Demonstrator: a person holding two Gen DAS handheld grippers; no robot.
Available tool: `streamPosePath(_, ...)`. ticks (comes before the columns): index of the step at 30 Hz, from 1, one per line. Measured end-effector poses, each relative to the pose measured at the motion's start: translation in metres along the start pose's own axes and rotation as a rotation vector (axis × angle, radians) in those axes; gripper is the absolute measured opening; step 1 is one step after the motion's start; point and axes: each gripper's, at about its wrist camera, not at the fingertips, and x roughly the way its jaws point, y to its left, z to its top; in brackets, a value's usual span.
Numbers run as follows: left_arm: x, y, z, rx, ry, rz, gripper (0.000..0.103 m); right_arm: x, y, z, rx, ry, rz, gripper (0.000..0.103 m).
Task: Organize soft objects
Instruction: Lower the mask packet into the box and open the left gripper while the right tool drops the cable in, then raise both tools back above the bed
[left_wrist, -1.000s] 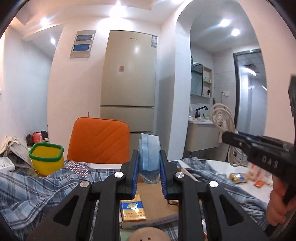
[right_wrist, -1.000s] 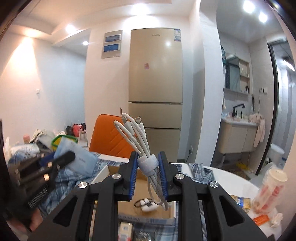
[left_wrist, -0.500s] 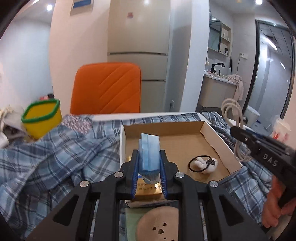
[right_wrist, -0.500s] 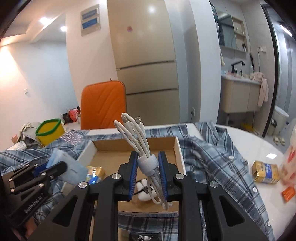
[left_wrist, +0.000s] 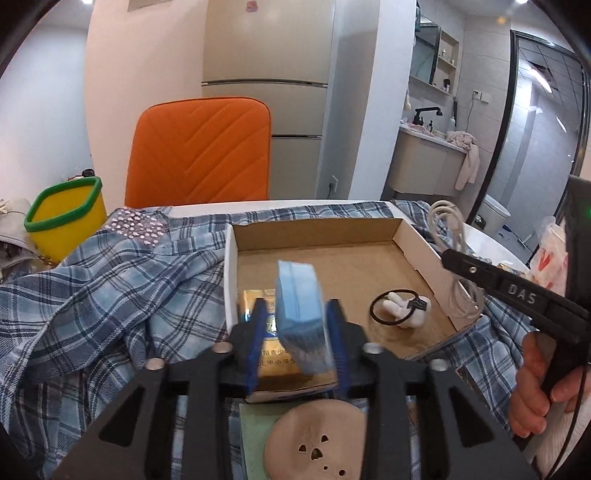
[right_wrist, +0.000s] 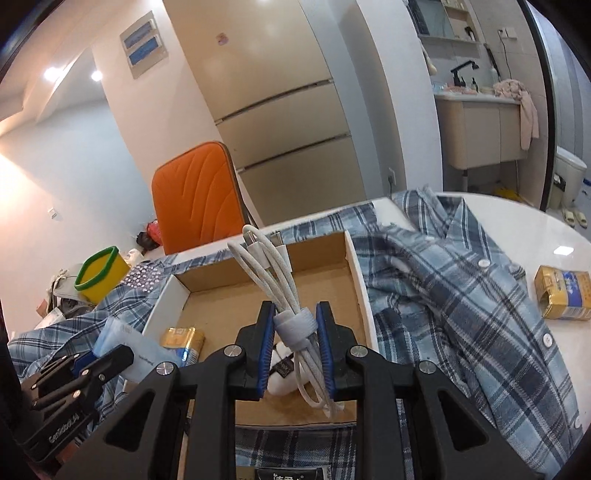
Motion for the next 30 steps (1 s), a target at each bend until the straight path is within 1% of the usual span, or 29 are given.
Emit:
streamPosePath(1,-0.001,-0.001,0.000,0.004,-0.007,0.004,0.061,0.001,0.000,0.000,0.004,0.009,0.001,0.024)
streamPosePath(2,-0.003,-0.002,-0.001,0.009,-0.017,0.006,0.066,0.003,-0.001,-0.001,0.007,0.019,0.001,0.024)
streamPosePath(5,-0.007,-0.004,-0.001,0.019,-0.026,-0.008,0.067,0.007,-0.002,-0.002,0.011,0.034,-0.012,0.024)
streamPosePath(11,-0.004,-0.003,-0.002,0.006,-0.010,-0.005,0.070,0.008,-0.002,-0.002,0.009,0.035,-0.028,0.024)
streamPosePath(13,-0.008,-0.001,-0.002,-0.004,-0.025,-0.002,0.074,0.009,-0.001,-0.002,0.002,0.039,-0.032,0.028)
streamPosePath(14,-0.010,0.000,-0.002,-0.004,-0.036,0.002,0.077,0.009,-0.001,-0.001,0.000,0.041,-0.033,0.033)
streamPosePath(15,-0.014,0.000,-0.002,0.002,-0.054,0.007,0.078,0.009,-0.001,-0.001,-0.001,0.041,-0.034,0.036)
streamPosePath(16,-0.018,-0.001,-0.003,0.009,-0.074,0.013,0.082,0.008,-0.001,-0.001,0.000,0.038,-0.037,0.049)
streamPosePath(17,-0.023,-0.002,-0.003,0.016,-0.101,0.023,0.087,0.006,-0.001,-0.001,0.002,0.026,-0.040,0.052)
streamPosePath(21,-0.044,-0.005,-0.005,0.032,-0.204,0.047,0.095,-0.012,0.003,0.001,-0.044,-0.046,-0.058,0.052)
streamPosePath(23,-0.056,-0.008,-0.007,0.038,-0.262,0.063,0.100,-0.027,0.012,0.001,-0.094,-0.110,-0.092,0.052)
streamPosePath(25,-0.070,-0.009,-0.006,0.038,-0.330,0.067,0.101,-0.046,0.025,0.000,-0.163,-0.190,-0.119,0.052)
streamPosePath(27,-0.084,-0.011,-0.004,0.038,-0.386,0.074,0.102,-0.063,0.036,-0.001,-0.209,-0.240,-0.106,0.053)
streamPosePath(30,-0.110,-0.012,-0.003,0.037,-0.480,0.085,0.102,-0.090,0.051,-0.002,-0.257,-0.309,-0.098,0.058)
